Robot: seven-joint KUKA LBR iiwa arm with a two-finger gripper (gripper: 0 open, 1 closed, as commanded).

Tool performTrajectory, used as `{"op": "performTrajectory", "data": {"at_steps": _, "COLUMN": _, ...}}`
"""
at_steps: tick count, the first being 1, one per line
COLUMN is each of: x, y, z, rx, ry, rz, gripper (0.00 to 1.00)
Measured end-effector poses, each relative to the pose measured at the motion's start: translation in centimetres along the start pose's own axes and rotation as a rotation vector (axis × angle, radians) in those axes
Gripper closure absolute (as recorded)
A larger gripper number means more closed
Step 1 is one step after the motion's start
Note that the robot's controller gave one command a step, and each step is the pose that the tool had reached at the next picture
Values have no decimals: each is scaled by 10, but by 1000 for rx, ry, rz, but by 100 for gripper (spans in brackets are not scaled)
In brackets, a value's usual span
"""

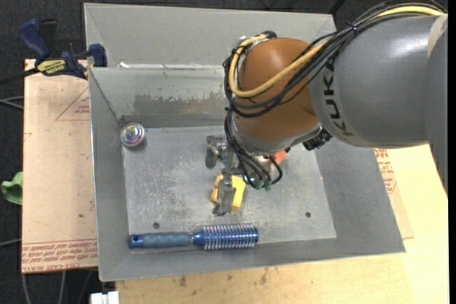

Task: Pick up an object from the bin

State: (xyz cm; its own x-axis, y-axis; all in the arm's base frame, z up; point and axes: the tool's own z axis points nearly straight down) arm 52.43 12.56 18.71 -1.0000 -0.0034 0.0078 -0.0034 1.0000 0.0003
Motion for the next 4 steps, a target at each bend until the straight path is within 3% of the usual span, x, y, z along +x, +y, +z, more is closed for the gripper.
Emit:
{"op": "performTrajectory", "data": {"at_steps": 1, "x": -4, "y": 7, "z": 14, "rx": 1, "ry": -7, "rz": -245, "gripper": 0}}
{"op": "performTrajectory", "data": {"at_steps": 2, "x": 36, "y": -19, "z": 111, "rx": 2, "ry": -17, "rz": -619, "gripper": 0}}
{"op": "performTrajectory", "data": {"at_steps": 3, "x": 38, "y": -20, "z": 113, "rx": 1, "ry": -9, "rz": -617, "gripper": 100}}
{"op": "performTrajectory", "data": {"at_steps": 4, "x": 41, "y": -44, "z": 103, "rx": 4, "ry": -13, "rz": -920, "gripper": 100}}
